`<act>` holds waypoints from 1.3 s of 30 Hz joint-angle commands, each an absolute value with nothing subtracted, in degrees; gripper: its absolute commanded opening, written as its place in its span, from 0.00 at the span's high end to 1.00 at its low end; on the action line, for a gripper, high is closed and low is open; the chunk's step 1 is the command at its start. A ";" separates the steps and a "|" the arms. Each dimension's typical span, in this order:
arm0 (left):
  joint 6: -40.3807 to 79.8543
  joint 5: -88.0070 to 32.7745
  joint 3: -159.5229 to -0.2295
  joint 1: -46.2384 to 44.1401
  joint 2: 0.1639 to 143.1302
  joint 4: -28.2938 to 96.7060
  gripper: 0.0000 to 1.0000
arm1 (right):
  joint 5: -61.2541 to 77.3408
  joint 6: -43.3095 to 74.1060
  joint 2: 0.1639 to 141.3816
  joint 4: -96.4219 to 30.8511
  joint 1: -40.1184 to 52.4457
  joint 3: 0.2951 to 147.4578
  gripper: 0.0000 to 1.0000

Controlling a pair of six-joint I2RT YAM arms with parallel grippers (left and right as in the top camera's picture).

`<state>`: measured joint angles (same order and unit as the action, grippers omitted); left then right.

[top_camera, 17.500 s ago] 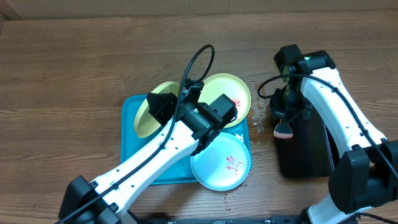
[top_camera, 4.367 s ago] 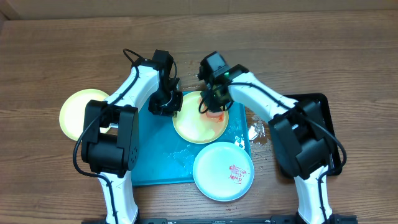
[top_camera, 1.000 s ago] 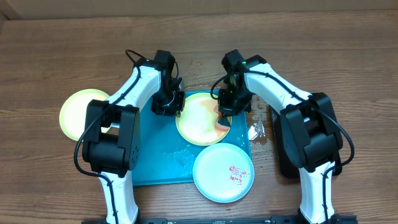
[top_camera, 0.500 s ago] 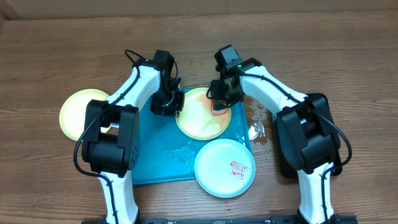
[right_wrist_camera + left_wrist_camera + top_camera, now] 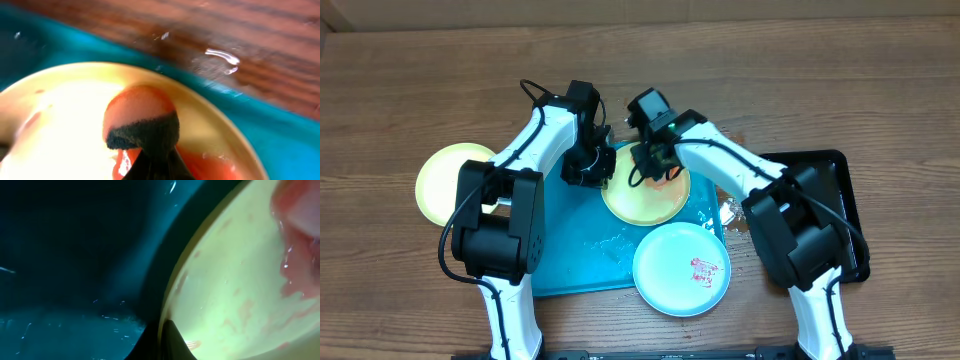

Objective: Clean dirty plates on tray and stack at the side
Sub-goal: 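Scrub the yellow plate with the sponge while the left gripper holds it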

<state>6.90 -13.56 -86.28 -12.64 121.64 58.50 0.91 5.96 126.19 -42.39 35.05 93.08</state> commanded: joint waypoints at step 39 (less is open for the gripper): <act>5.23 -10.57 -85.32 -12.38 123.96 59.37 0.95 | -24.86 25.82 129.23 -59.40 28.80 91.96 0.96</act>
<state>6.85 -15.57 -86.28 -13.28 121.86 58.67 -9.23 23.07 125.73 -59.88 32.27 94.61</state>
